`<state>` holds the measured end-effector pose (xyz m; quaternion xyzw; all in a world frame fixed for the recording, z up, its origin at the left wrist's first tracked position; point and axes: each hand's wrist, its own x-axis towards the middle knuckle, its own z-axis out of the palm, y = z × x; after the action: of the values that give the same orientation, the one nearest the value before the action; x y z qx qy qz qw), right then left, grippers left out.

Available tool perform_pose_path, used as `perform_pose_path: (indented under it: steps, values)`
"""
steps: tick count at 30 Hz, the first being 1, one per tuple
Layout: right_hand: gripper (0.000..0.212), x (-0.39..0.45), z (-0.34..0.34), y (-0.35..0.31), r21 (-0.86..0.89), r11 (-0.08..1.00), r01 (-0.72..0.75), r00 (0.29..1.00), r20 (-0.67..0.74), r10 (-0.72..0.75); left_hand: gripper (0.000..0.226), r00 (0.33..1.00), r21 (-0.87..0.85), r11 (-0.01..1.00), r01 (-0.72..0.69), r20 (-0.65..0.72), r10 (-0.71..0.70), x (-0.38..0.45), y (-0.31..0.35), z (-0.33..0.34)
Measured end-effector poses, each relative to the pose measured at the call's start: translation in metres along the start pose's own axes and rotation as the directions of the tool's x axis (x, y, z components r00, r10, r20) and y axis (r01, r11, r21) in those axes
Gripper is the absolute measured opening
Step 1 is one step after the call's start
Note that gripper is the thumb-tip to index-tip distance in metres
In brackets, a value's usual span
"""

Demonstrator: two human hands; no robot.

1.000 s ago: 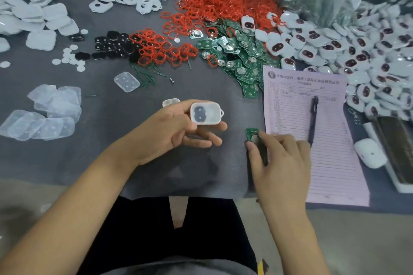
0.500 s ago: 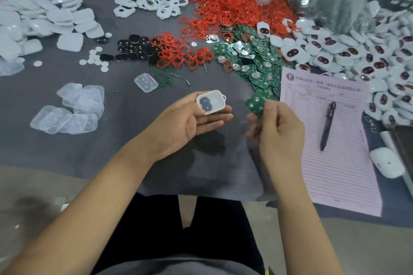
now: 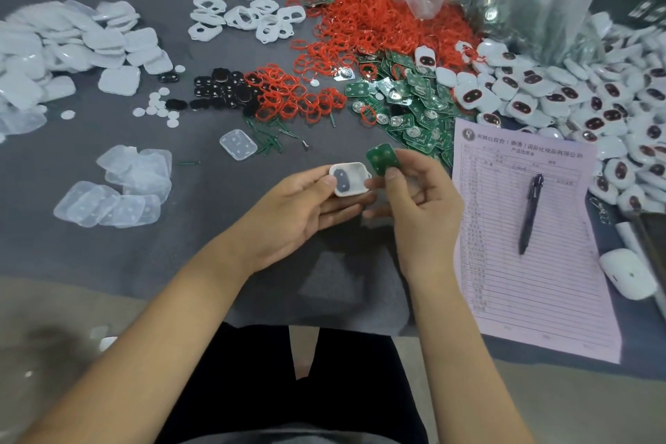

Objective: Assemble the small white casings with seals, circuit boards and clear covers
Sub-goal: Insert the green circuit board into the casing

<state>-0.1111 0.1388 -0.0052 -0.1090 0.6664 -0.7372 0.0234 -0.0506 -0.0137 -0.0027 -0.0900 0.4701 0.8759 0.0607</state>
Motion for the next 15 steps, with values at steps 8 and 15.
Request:
perform_pose_path:
  steps: [8, 15]
  values:
    - [0.016, -0.0002, -0.0007, 0.0055, -0.147, 0.984, 0.103, 0.995, 0.012, -0.102, 0.039, 0.999, 0.054, 0.998, -0.022, -0.031, 0.024, -0.0008, -0.0019, 0.001]
    - [0.013, -0.0029, 0.0032, 0.0062, -0.267, 0.949, 0.17, 0.985, 0.051, -0.162, 0.041, 1.0, 0.092, 0.995, -0.024, -0.012, 0.025, -0.0003, -0.0023, 0.0013]
